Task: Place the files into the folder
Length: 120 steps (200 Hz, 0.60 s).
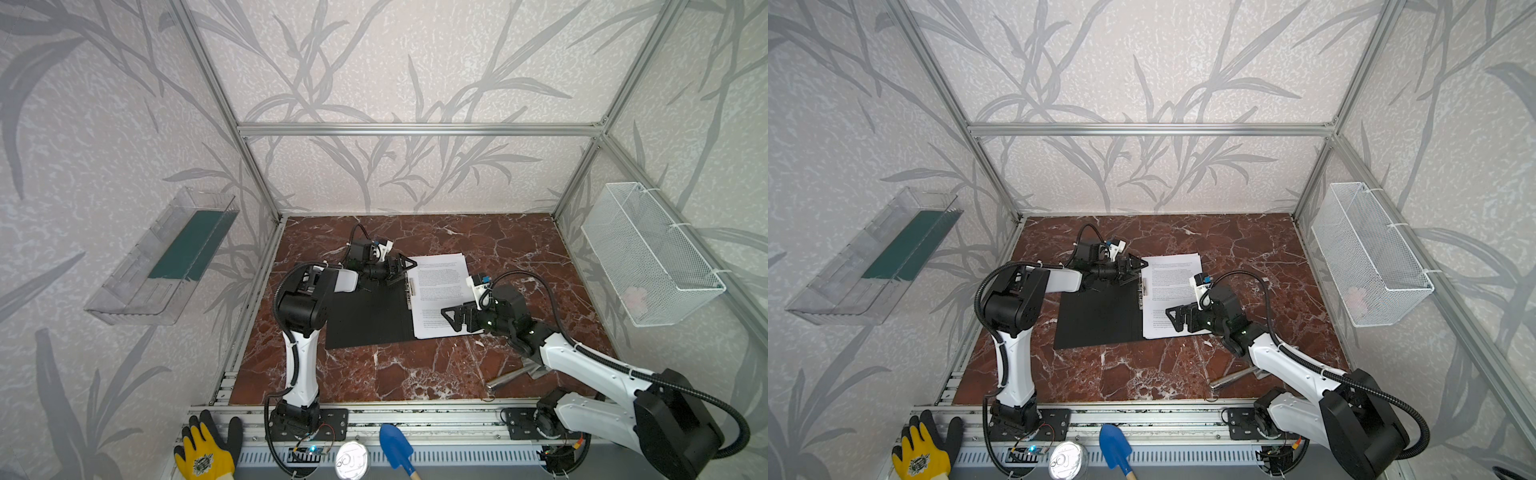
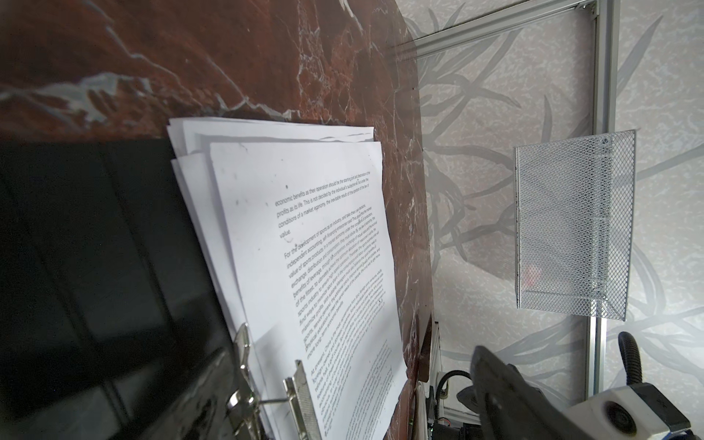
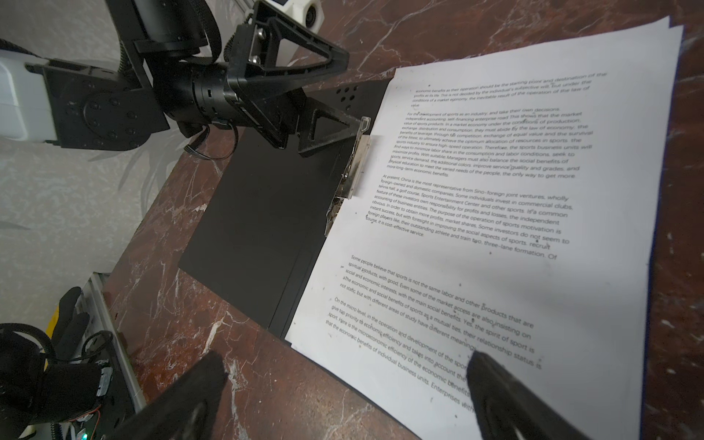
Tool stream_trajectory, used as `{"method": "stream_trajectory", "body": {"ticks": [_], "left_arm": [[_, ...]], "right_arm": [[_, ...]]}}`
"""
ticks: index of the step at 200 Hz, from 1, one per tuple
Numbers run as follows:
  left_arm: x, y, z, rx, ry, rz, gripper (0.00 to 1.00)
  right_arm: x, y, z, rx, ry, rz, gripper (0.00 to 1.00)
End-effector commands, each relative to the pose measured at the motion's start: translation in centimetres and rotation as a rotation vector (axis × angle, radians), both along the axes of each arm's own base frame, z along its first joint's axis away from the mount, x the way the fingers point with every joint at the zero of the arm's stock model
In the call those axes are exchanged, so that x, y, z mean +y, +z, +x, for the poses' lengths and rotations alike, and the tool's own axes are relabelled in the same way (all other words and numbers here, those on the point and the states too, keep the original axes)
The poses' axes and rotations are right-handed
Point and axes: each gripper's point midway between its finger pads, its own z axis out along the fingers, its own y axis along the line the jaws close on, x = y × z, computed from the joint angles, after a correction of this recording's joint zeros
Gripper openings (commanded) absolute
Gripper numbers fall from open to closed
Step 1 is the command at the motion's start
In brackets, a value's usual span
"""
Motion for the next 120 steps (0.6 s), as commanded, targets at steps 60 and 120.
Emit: {"method": "stream_trajectory", "body": {"ticks": [60, 120], "left_arm": [[-1.7, 4.2, -0.1, -0.078, -0.052, -0.099, 0.98], [-2.8, 6.3, -2.2, -0.115, -0.086, -0.113, 0.98]], "right_arm": [[0.0, 0.5, 0.0, -0.025, 0.007, -0.005, 0.99], [0.0, 0.3, 0.1, -0.020, 0.006, -0.010, 0.99]]}}
